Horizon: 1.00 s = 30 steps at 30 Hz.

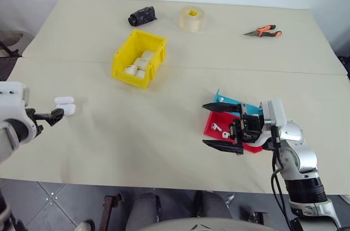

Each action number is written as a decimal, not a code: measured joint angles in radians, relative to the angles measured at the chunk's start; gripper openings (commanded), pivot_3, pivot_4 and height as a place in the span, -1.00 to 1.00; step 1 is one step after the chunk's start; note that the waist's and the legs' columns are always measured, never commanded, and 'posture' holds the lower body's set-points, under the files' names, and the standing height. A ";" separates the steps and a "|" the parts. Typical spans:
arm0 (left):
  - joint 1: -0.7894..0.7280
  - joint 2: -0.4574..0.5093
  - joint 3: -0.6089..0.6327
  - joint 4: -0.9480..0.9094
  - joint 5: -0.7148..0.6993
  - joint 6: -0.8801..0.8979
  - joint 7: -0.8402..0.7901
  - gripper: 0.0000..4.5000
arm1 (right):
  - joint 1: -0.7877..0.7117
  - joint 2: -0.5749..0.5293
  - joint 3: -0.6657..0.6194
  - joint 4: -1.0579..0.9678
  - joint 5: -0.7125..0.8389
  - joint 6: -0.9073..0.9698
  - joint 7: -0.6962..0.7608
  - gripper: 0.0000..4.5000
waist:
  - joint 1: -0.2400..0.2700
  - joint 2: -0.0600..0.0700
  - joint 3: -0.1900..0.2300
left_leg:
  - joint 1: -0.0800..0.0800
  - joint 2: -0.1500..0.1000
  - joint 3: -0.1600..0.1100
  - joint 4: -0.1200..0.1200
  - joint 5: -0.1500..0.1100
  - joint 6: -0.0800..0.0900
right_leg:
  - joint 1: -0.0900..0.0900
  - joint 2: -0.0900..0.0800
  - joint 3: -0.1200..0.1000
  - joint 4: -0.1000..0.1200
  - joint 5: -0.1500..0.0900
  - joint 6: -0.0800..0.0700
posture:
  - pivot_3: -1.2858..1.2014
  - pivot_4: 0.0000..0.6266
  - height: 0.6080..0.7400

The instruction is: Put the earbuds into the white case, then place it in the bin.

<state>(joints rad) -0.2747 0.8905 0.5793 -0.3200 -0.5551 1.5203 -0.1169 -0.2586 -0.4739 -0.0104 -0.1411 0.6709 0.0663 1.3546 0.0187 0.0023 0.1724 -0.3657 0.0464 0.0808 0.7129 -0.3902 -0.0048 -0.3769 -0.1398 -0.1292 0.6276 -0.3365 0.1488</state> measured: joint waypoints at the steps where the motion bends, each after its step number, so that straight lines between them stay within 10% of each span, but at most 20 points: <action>1: -0.045 0.034 -0.046 0.054 0.001 0.046 -0.012 0.98 | 0.000 0.000 0.000 0.006 0.000 -0.001 0.007 1.00 | -0.001 0.000 0.000 | 0.000 0.000 0.000 0.000 0.000 0.000 | 0.000 0.000 0.000 0.000 0.000 0.000 | 0.03 -0.52 1.00; 12: -0.281 0.087 -0.367 0.346 0.074 0.036 -0.113 0.98 | 0.015 0.010 0.001 0.027 -0.002 -0.029 0.028 1.00 | -0.023 0.000 0.000 | 0.000 0.000 0.002 -0.003 0.001 -0.002 | -0.002 0.001 0.001 0.000 0.000 0.000 | 0.03 -0.52 1.00; 27: -0.379 0.073 -0.469 0.483 0.163 -0.072 -0.186 0.98 | 0.029 0.017 0.009 -0.088 -0.010 0.008 -0.104 1.00 | -0.017 0.000 0.000 | 0.002 0.000 0.003 -0.002 0.001 -0.002 | -0.001 0.001 0.003 0.002 0.000 0.000 | 0.03 -0.52 1.00; 30: -0.379 0.077 -0.481 0.485 0.172 -0.074 -0.206 0.73 | 0.029 0.017 0.013 -0.095 -0.012 0.017 -0.122 1.00 | -0.017 0.000 0.000 | 0.004 0.000 0.004 -0.003 0.001 -0.002 | 0.000 0.001 0.004 0.002 0.000 0.000 | 0.03 -0.52 1.00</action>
<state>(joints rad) -0.6538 0.9673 0.0983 0.1648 -0.3829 1.4466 -0.3231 -0.2294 -0.4565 0.0023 -0.2362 0.6586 0.0830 1.2327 0.0021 0.0027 0.1722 -0.3615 0.0466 0.0848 0.7104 -0.3891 -0.0069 -0.3771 -0.1392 -0.1251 0.6296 -0.3366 0.1488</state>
